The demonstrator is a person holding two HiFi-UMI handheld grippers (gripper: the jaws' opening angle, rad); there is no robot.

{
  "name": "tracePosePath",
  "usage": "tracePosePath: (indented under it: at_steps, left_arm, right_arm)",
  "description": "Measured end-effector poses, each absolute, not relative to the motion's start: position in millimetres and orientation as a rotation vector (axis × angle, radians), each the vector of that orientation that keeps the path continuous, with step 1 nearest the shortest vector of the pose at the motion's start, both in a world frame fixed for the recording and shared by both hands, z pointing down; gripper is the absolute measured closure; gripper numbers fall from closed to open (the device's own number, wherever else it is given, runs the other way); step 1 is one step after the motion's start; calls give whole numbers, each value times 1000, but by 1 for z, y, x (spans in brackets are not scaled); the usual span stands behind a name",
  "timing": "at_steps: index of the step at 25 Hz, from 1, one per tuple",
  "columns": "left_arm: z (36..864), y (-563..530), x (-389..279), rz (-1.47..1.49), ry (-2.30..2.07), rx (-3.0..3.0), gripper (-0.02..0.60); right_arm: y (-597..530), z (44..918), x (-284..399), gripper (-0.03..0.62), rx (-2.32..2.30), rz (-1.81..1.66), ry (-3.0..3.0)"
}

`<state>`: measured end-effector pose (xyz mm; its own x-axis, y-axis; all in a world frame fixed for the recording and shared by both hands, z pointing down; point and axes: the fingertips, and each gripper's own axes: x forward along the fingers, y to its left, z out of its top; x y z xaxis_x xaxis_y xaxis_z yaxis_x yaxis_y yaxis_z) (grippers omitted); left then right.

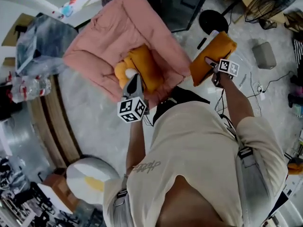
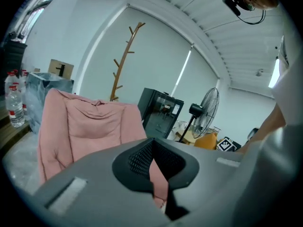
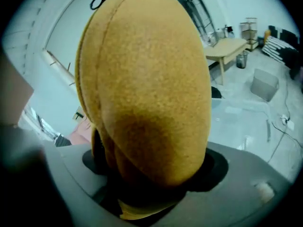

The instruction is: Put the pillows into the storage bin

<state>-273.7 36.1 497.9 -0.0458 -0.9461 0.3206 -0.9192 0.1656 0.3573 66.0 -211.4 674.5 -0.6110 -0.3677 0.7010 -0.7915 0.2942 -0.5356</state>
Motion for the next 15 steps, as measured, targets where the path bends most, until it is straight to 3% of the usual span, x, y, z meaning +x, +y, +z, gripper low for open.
tracePosePath:
  at_steps: [7, 15]
  left_arm:
    - [512, 5, -215, -16, -1802, 1914, 566]
    - [498, -33, -165, 59, -1705, 2064, 566]
  right_arm:
    - [-167, 669, 212, 171, 1401, 1368, -2004]
    - [-150, 679, 272, 166, 1518, 1409, -1934]
